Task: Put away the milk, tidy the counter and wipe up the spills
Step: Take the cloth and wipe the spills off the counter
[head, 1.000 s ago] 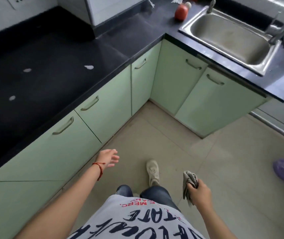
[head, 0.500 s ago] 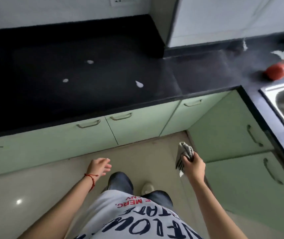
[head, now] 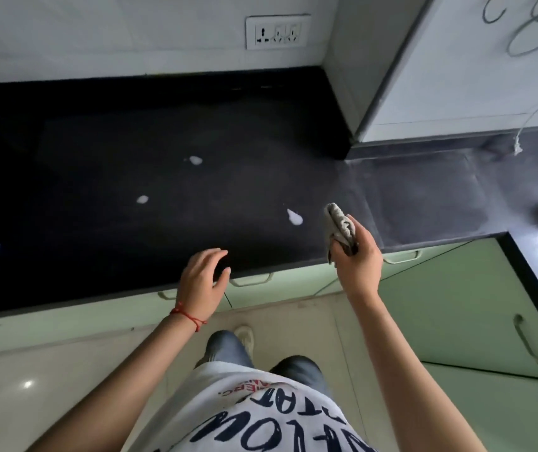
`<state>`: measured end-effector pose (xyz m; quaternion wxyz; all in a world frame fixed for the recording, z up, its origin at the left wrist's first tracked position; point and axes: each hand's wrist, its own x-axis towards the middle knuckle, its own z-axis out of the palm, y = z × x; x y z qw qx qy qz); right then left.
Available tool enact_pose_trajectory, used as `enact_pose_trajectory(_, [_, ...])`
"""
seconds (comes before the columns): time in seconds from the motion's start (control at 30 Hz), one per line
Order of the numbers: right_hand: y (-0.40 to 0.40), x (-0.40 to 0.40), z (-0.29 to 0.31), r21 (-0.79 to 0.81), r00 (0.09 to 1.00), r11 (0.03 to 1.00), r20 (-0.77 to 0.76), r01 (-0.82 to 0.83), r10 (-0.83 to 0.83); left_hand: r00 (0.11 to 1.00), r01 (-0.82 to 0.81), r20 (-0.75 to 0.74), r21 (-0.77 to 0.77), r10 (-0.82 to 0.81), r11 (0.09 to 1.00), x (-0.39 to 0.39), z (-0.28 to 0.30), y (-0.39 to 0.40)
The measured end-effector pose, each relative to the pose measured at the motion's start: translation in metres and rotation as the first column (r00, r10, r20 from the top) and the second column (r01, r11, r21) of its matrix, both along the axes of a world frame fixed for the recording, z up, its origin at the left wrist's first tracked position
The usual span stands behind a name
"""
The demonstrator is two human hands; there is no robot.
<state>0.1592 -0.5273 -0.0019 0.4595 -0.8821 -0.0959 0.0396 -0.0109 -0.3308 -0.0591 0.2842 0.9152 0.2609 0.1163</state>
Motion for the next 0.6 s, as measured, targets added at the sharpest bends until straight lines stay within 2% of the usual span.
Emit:
enact_pose_trajectory(0.1, [0.024,0.018,-0.007,-0.100,0.991,0.994,0.116,-0.052,0.063,0.974,0.075,-0.221,0.118,-0.047,0.990,0.027,-0.007,0.025])
enact_pose_trajectory(0.2, [0.040,0.027,-0.025,-0.200,0.984,0.967,0.053,-0.159,0.173,0.912,0.132,-0.406,0.161,-0.056,0.978,0.032,-0.021,0.040])
enact_pose_trajectory(0.3, [0.052,0.022,-0.048,-0.256,0.950,0.932,0.110,-0.258,0.293,0.880,0.169,-0.472,0.201,-0.055,0.965,0.028,-0.030,0.044])
enact_pose_trajectory(0.37, [0.061,0.023,-0.058,-0.251,0.949,0.939,0.148,-0.235,0.277,0.871,0.177,-0.488,0.227,-0.046,0.958,0.028,-0.032,0.043])
enact_pose_trajectory(0.47, [0.077,0.033,-0.062,-0.270,0.944,0.920,0.087,-0.286,0.319,0.865,0.167,-0.502,0.256,-0.017,0.952,0.031,-0.033,0.041])
enact_pose_trajectory(0.6, [0.069,0.038,-0.074,-0.394,0.804,0.774,0.127,-0.497,0.581,0.865,0.151,-0.502,0.271,0.006,0.950,0.032,-0.035,0.041])
